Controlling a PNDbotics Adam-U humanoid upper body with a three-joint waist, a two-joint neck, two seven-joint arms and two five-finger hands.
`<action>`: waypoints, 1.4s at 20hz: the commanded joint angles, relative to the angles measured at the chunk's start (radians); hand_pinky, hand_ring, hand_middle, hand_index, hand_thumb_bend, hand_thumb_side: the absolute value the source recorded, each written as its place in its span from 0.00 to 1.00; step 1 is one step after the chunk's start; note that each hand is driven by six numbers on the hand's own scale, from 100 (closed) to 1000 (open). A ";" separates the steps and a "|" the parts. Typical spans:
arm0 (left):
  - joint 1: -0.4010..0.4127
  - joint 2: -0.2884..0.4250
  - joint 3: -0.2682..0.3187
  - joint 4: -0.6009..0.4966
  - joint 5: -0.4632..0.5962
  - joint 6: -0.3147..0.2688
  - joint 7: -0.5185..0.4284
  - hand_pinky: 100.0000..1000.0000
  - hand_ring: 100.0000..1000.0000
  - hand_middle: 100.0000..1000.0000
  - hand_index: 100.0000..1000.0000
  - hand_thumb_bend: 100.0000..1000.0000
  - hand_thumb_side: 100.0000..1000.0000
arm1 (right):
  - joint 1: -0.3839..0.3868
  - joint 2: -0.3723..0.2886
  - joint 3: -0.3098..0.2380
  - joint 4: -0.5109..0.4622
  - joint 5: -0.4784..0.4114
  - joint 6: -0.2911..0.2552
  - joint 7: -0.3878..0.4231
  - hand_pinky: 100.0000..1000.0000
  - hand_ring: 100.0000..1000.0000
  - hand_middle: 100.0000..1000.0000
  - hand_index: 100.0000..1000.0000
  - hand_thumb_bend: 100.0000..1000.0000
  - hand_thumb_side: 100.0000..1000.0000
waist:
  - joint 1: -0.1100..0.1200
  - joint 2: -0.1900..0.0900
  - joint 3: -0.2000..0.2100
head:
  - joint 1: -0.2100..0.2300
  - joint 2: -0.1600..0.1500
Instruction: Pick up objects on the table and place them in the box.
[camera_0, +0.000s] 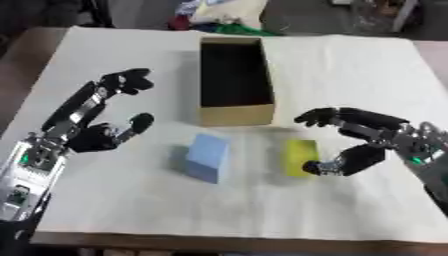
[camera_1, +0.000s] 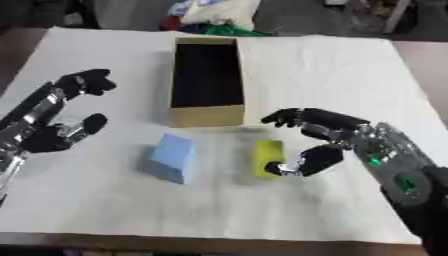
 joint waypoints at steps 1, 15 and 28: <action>-0.007 0.022 0.001 -0.009 0.007 -0.001 -0.003 0.81 0.81 0.73 0.95 0.42 0.74 | -0.011 -0.014 -0.003 0.004 0.012 -0.006 0.004 0.85 0.89 0.93 0.98 0.39 0.61 | 0.003 -0.017 0.001 | 0.000 -0.003; -0.009 0.021 0.000 -0.010 0.009 -0.002 -0.007 0.81 0.81 0.73 0.95 0.41 0.75 | -0.012 0.008 0.001 0.044 0.055 -0.018 0.008 0.85 0.88 0.93 0.96 0.37 0.61 | 0.004 -0.017 0.005 | 0.000 -0.001; -0.008 0.020 0.001 -0.010 0.011 -0.003 -0.009 0.81 0.82 0.73 0.95 0.40 0.76 | -0.014 0.031 -0.002 0.079 0.091 -0.022 -0.019 0.85 0.87 0.92 0.88 0.27 0.56 | 0.007 -0.015 0.006 | 0.001 0.002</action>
